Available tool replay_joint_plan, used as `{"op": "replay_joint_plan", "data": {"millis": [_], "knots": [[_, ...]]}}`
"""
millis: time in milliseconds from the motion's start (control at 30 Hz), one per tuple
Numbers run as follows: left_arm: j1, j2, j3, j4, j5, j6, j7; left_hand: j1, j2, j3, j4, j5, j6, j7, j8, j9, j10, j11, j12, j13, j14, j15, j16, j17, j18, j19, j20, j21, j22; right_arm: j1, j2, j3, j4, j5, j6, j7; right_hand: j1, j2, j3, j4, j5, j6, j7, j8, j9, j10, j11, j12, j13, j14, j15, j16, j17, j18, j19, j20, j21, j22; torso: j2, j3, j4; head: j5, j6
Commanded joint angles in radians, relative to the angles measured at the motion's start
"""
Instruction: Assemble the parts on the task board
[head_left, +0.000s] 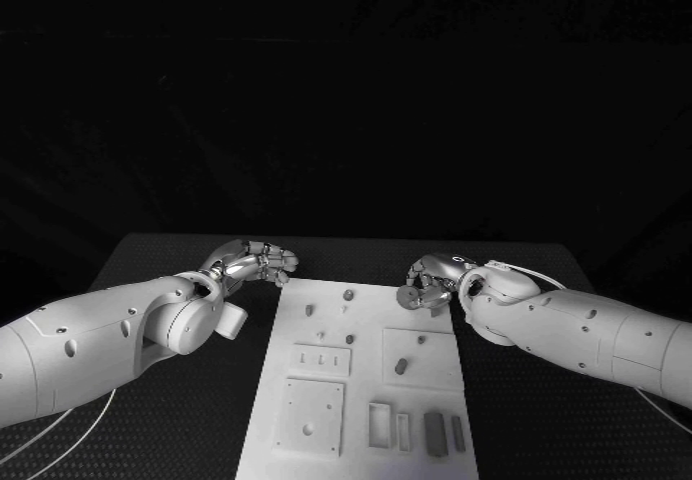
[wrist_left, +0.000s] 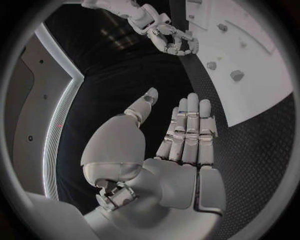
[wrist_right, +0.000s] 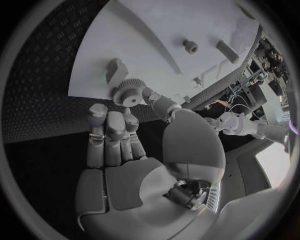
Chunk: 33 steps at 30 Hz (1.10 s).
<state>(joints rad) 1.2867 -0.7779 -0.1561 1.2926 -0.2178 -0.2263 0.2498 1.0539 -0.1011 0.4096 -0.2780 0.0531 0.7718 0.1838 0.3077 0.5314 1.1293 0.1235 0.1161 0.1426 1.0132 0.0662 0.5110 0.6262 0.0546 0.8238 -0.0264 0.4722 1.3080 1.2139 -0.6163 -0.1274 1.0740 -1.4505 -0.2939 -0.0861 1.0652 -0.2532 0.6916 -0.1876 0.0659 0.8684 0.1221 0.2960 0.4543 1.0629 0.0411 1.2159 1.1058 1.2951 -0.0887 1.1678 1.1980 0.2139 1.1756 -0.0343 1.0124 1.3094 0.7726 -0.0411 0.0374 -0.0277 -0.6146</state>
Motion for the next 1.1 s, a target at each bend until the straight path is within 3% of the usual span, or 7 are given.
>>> {"op": "replay_joint_plan", "data": {"millis": [33, 267, 567, 967, 1000, 1100], "knots": [[0.0, 0.001, 0.001, 0.002, 0.005, 0.014, 0.011, -0.011, 0.0, 0.0, 0.003, -0.001, 0.0, -0.003, -0.006, 0.001, 0.003, -0.002, -0.004, 0.002, 0.004, 0.0, 0.001, 0.001, 0.013, -0.004, -0.005, 0.006, 0.014, -0.003, 0.003, 0.0, -0.005, -0.004, 0.025, 0.013, -0.001, 0.012, 0.008, 0.0, -0.007, 0.023, 0.01, 0.004, 0.001, -0.049, -0.021, 0.005, 0.002, 0.007, 0.001, 0.004, 0.001, 0.048, 0.011, -0.018, 0.005, 0.02, 0.0, 0.0007, 0.0013, 0.0, -0.002], [0.0, 0.0, 0.001, 0.004, 0.005, 0.015, 0.008, -0.01, 0.001, 0.001, 0.003, -0.001, 0.0, -0.002, -0.006, 0.001, 0.003, -0.002, -0.004, 0.002, 0.004, 0.0, 0.001, 0.002, 0.013, -0.004, -0.005, 0.006, 0.014, -0.007, 0.006, 0.0, -0.01, -0.004, 0.028, 0.016, 0.011, 0.027, 0.018, -0.007, -0.01, 0.023, 0.011, 0.003, 0.001, -0.05, -0.019, 0.002, 0.006, 0.005, 0.002, 0.001, 0.001, 0.048, 0.007, -0.018, 0.009, 0.02, 0.001, 0.0013, 0.0004, 0.006, -0.006], [0.0, -0.002, 0.001, 0.004, 0.005, 0.014, 0.007, -0.01, 0.002, 0.001, 0.003, -0.001, 0.0, -0.002, -0.006, 0.001, 0.003, -0.002, -0.005, 0.002, 0.004, 0.0, 0.001, 0.002, 0.013, -0.004, -0.005, 0.006, 0.014, -0.01, 0.004, 0.0, -0.012, -0.004, 0.033, 0.022, 0.019, 0.028, 0.022, -0.015, -0.009, 0.022, 0.012, 0.002, 0.0, -0.051, -0.019, 0.001, 0.007, 0.004, 0.003, 0.0, 0.002, 0.048, 0.005, -0.018, 0.011, 0.02, 0.0, 0.0008, -0.0012, 0.011, -0.016], [0.0, -0.002, 0.001, 0.009, 0.007, 0.013, 0.003, -0.01, 0.002, 0.001, 0.003, -0.001, 0.0, -0.002, -0.006, 0.001, 0.003, -0.002, -0.005, 0.002, 0.004, 0.0, 0.001, 0.002, 0.012, -0.004, -0.005, 0.006, 0.014, -0.02, 0.006, 0.0, -0.023, -0.009, 0.043, 0.033, 0.038, 0.037, 0.033, -0.038, 0.005, 0.017, 0.012, -0.002, -0.002, -0.052, -0.018, -0.002, 0.011, 0.0, 0.003, -0.003, 0.003, 0.048, -0.001, -0.016, 0.014, 0.02, -0.001, 0.0007, -0.0009, 0.01, -0.018], [0.0, -0.002, 0.001, 0.01, 0.007, 0.013, 0.003, -0.01, 0.002, 0.001, 0.003, -0.001, 0.0, -0.002, -0.006, 0.001, 0.003, -0.002, -0.005, 0.002, 0.004, 0.0, 0.001, 0.002, 0.012, -0.004, -0.005, 0.006, 0.014, -0.022, 0.007, 0.0, -0.024, -0.012, 0.04, 0.034, 0.07, 0.044, 0.052, -0.068, 0.082, 0.011, 0.01, -0.004, -0.003, -0.055, -0.019, -0.004, 0.013, -0.003, 0.003, -0.003, 0.004, 0.048, -0.006, -0.017, 0.014, 0.02, -0.001, 0.0008, -0.0008, 0.01, -0.019], [0.0, -0.005, 0.001, 0.017, 0.007, 0.011, 0.003, -0.01, 0.002, 0.001, 0.003, -0.001, 0.0, -0.002, -0.006, 0.002, 0.003, -0.002, -0.005, 0.002, 0.004, 0.0, 0.001, 0.002, 0.012, -0.004, -0.005, 0.006, 0.014, -0.027, 0.009, 0.0, -0.023, -0.026, 0.034, 0.034, 0.066, 0.051, 0.047, -0.078, 0.093, 0.013, 0.012, -0.004, -0.003, -0.055, -0.019, -0.005, 0.015, -0.004, 0.003, -0.003, 0.005, 0.048, -0.007, -0.013, 0.018, 0.02, -0.001, 0.0009, -0.001, 0.01, -0.021]]}}
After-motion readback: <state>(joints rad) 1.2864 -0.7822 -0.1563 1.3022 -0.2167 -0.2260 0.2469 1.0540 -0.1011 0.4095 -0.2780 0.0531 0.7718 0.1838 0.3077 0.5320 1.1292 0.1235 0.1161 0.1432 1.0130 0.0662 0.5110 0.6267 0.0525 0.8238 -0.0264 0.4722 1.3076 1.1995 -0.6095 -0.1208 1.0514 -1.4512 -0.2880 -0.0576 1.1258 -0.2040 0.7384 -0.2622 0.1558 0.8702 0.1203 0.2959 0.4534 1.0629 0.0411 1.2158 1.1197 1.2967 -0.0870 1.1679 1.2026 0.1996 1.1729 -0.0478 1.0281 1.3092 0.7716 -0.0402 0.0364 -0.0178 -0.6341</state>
